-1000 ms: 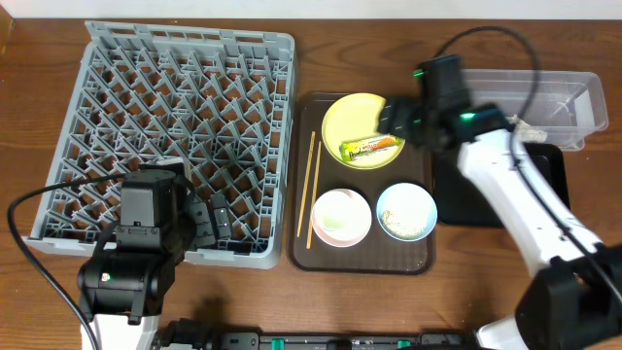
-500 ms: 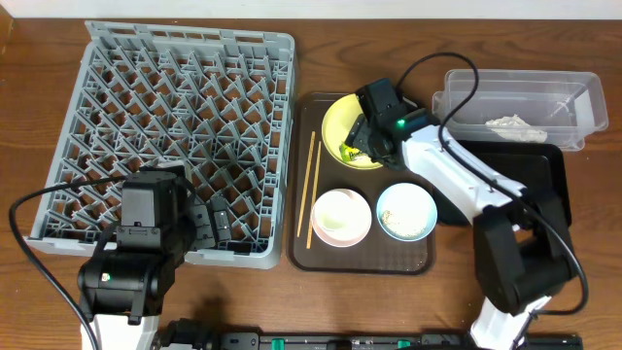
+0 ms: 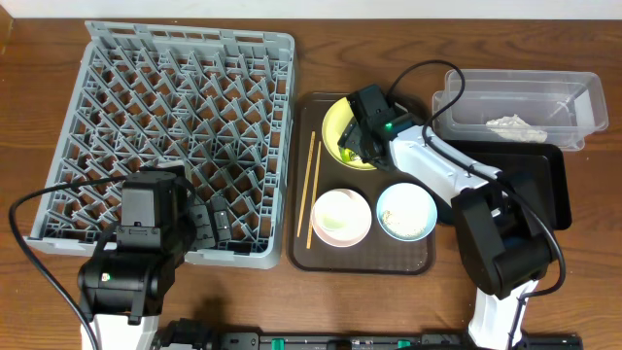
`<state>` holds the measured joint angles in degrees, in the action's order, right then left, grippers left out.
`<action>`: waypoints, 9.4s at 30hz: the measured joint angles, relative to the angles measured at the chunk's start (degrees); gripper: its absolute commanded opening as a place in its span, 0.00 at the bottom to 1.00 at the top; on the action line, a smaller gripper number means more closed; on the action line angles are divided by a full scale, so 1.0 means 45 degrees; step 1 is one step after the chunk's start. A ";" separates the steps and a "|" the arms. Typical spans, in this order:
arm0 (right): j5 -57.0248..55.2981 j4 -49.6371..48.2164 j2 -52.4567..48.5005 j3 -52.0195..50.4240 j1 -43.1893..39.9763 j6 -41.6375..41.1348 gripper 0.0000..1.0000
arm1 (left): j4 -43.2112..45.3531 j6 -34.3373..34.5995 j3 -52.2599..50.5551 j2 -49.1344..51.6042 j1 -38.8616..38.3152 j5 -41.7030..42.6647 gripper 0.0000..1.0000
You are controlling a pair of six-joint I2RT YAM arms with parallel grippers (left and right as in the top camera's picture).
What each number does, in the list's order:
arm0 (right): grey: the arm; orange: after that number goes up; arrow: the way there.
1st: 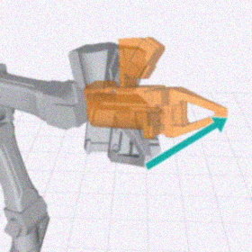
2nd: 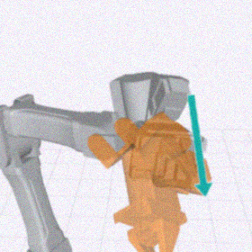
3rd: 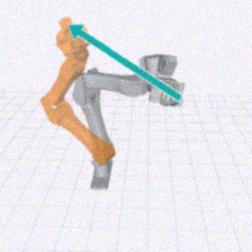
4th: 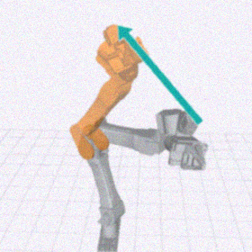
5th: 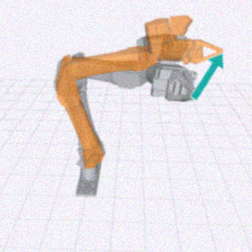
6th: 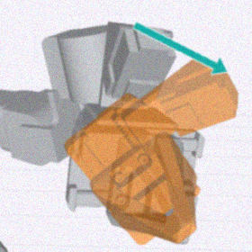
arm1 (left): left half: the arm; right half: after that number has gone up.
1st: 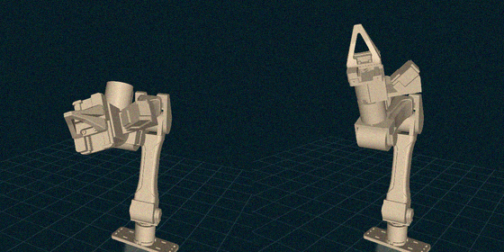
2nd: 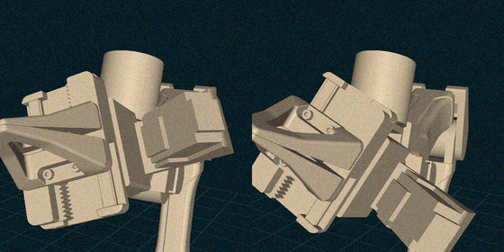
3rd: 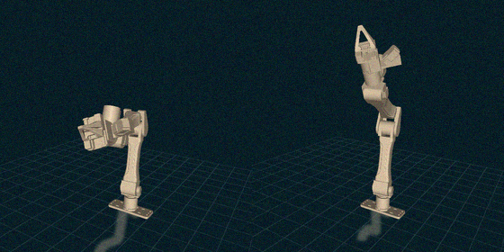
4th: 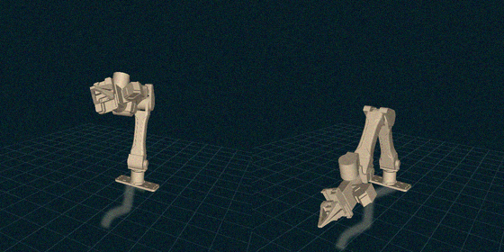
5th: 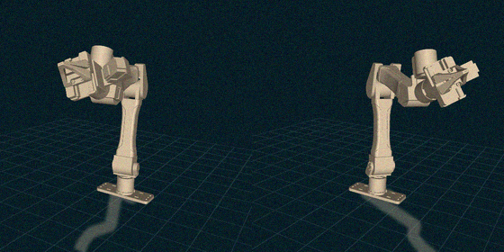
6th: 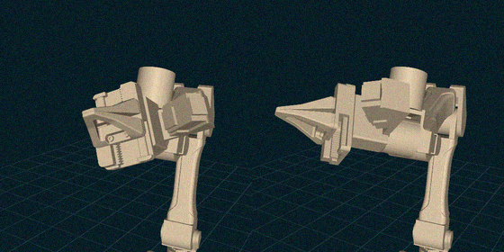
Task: Sort waste into correct bins and load items into the dishwasher
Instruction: 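Return the right gripper to the plate and grasp the snack wrapper, then drop the snack wrapper into the clear bin with the right gripper, then grasp the rim of the blue bowl with the right gripper, then tip the blue bowl over the black tray to pour out rice, then place the emptied blue bowl onto the yellow plate with the right gripper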
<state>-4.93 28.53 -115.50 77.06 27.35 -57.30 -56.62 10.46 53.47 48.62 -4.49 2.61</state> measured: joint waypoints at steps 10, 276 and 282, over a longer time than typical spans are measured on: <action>-0.0005 0.0083 0.0000 0.0000 0.0000 -0.0160 0.41 | 0.0000 0.0000 0.0000 0.0083 0.0000 0.0000 0.98; 0.2584 -0.6363 0.4250 -0.5076 -0.0078 1.4149 0.01 | 0.0000 0.0000 0.0005 0.0340 0.0000 0.0000 0.98; 0.2317 -0.6756 0.3424 -0.5076 -0.0029 1.4124 0.24 | -0.0019 0.0000 0.0005 0.0340 0.0000 0.0000 0.98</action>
<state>5.50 -1.87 -100.09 54.22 27.22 6.26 -56.71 10.46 53.49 50.15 -4.49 2.61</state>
